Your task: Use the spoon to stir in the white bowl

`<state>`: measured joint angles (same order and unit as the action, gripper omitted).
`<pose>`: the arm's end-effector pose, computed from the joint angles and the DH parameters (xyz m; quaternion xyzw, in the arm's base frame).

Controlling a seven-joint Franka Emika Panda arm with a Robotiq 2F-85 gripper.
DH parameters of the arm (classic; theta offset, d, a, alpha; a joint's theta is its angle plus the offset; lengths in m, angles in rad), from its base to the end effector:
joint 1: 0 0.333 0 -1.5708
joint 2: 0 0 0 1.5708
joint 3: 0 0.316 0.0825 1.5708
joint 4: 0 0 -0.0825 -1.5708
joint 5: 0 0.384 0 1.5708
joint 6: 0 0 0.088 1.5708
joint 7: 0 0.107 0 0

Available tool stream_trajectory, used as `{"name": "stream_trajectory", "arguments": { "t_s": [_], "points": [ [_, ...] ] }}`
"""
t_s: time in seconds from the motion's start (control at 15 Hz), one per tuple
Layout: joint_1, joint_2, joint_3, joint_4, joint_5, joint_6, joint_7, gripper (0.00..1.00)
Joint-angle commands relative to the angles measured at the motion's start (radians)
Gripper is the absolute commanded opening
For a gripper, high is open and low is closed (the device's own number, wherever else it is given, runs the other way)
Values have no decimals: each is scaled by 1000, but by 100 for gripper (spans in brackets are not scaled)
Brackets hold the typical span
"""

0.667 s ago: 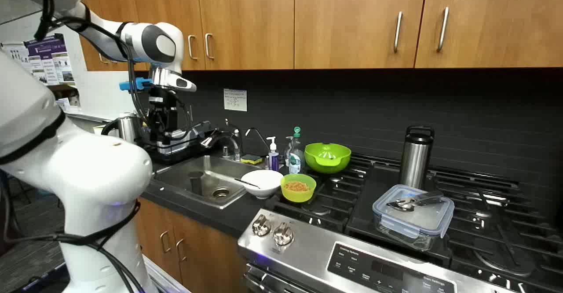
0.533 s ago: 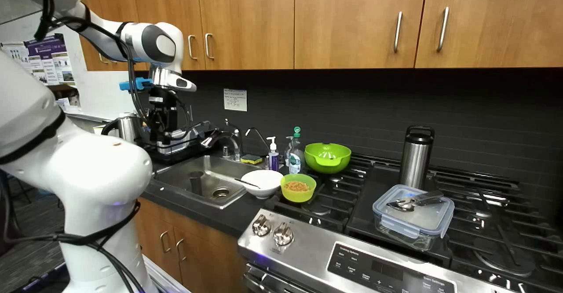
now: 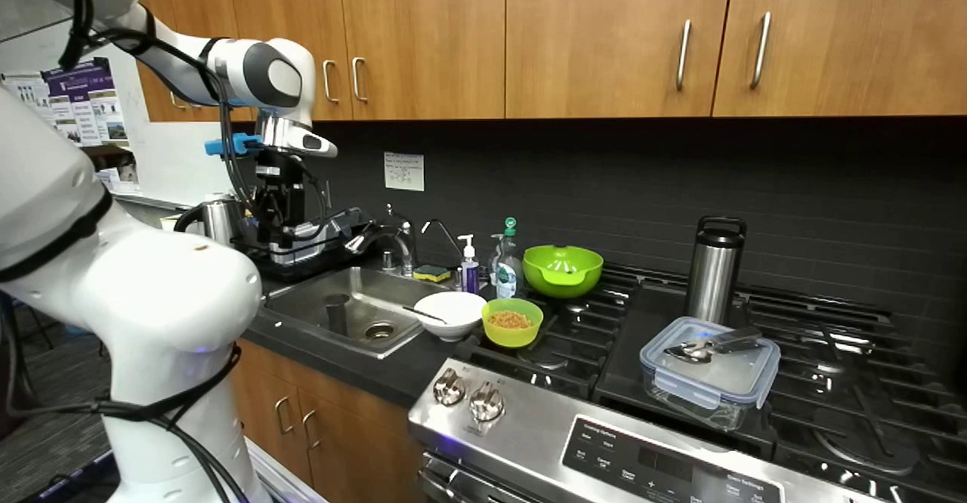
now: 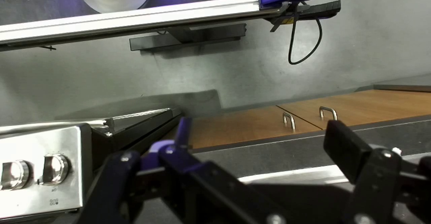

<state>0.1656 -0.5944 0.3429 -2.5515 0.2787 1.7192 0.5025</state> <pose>0.2884 0.1911 0.4352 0.9883 -0.0751 -0.1310 0.0228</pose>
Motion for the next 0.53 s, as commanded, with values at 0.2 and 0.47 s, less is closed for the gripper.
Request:
{"name": "stream_trajectory", "arguments": {
  "t_s": [0.2,0.47],
  "points": [
    [-6,2,-2,-3,-13,23,10,100],
    [-26,23,3,-2,-40,95,22,100]
  ]
}}
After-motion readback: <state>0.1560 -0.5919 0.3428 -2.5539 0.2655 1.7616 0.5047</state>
